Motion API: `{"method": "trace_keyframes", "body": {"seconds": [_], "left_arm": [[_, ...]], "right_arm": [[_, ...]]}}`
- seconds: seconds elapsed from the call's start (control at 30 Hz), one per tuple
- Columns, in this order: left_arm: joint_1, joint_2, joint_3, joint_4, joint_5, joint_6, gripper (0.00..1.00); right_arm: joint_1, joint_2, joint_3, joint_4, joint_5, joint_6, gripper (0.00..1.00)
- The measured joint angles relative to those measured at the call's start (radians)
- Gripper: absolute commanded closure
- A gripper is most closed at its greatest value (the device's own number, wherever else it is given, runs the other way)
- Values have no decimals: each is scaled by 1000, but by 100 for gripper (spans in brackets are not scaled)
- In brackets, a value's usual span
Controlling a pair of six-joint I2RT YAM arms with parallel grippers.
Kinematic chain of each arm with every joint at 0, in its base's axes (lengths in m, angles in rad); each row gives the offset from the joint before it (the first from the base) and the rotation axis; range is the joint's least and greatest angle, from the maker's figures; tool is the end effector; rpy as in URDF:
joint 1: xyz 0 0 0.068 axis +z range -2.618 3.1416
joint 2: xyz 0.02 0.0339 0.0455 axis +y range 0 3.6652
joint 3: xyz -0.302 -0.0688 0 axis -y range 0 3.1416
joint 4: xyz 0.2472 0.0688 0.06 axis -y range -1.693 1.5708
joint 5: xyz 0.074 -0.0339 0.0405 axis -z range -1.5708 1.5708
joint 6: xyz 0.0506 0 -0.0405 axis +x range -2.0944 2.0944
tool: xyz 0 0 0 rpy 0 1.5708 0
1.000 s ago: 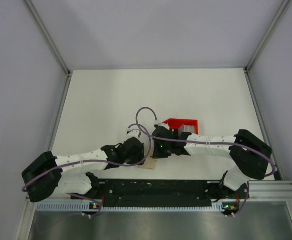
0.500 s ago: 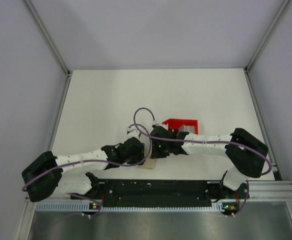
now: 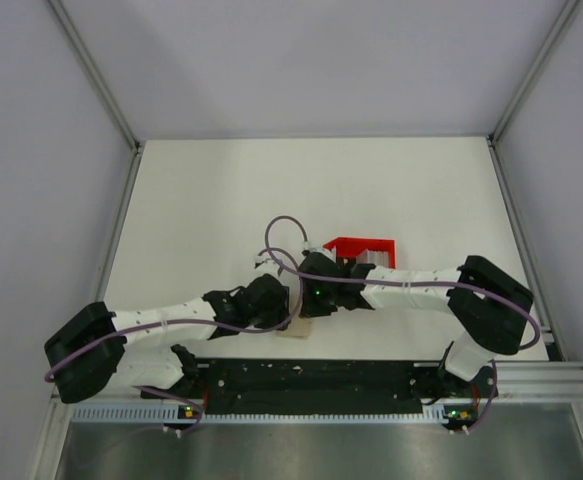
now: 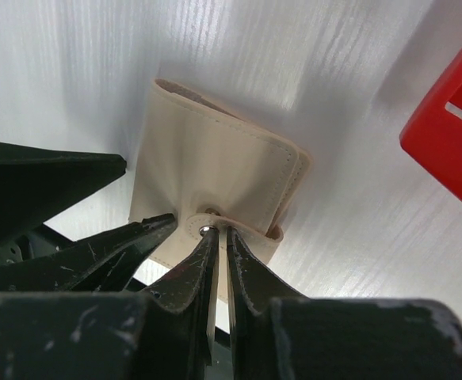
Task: Put the credit cards into the card holder
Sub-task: Close the card holder at the center of the board.
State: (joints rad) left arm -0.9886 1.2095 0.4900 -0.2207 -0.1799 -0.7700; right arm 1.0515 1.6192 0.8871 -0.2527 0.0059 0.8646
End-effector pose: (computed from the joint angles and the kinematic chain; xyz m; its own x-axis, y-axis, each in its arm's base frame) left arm 0.1240 -0.1718 0.1782 -0.8505 0.0464 -0.5239 0.2392 0.9213 -0.3067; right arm 0.1628 0.2842 0.1907 -0.9276 -0.0897 -0.3626 -0.2477 0.8742 0.4176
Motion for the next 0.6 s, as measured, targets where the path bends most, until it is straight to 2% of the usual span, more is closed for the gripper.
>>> {"method": "trace_keyframes", "body": {"seconds": [0.6], "left_arm": [[-1, 2, 0, 3, 0, 2, 46]], "right_arm": [[18, 36, 47, -29, 35, 8, 92]]}}
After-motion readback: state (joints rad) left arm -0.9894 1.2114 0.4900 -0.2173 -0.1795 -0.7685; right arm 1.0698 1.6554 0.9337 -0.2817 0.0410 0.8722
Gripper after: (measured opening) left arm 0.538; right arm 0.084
